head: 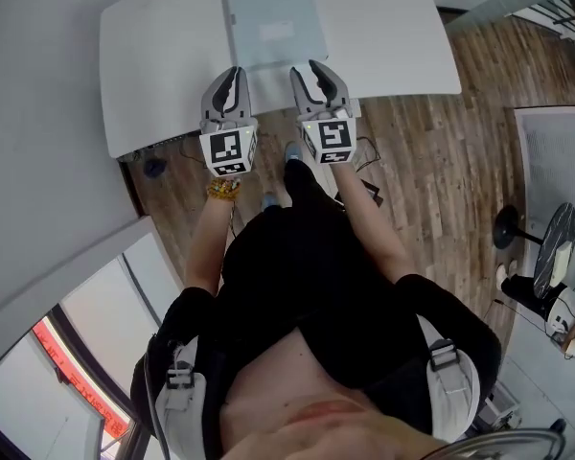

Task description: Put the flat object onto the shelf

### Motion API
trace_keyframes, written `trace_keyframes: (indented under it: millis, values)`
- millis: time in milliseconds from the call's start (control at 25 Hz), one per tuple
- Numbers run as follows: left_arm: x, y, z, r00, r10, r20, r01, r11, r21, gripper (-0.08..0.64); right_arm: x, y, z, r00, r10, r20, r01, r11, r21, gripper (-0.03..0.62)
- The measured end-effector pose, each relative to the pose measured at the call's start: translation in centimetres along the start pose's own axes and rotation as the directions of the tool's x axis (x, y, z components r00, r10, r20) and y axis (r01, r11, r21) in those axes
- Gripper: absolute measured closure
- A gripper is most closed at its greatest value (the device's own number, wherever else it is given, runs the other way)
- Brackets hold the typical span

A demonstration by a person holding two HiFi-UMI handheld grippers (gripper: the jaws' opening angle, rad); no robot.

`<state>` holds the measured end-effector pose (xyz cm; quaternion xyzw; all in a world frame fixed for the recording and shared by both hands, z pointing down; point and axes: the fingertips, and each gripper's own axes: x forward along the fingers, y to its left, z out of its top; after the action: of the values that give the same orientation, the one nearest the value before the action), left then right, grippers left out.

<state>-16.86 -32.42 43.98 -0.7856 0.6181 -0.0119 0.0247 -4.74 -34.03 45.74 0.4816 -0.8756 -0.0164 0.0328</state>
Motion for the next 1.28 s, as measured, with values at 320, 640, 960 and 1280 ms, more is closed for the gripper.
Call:
trace_keyframes:
  millis: [320,640,960,1280]
  values:
    - [-9.6,-2.0,1.3,0.999,-0.039,0.036,0.037,0.999,0.035,0.534,-7.2,9.7,1.7,0.998,0.022,0.058,-0.022,1.0,-0.002,0.469]
    - [-16.1,-4.8,0.8,0.997,-0.064,0.033,0.063,0.998,0.026,0.537,-13.5,14.0,1.6,0.998,0.013,0.069,-0.013,1.0,0.011,0.495]
    - [-19.2,-7.3,1.5,0.997,-0.06,0.058,0.059,0.998,0.024,0.538,-17.3,14.0,2.9,0.994,-0.007,0.109,0.007,1.0,-0.007,0.509]
    - [-21.9,-11.6,3.3,0.996,-0.048,0.08,0.046,0.999,0.028,0.538,-23.0,12.8,4.3,0.991,-0.005,0.132,0.007,1.0,-0.018,0.518]
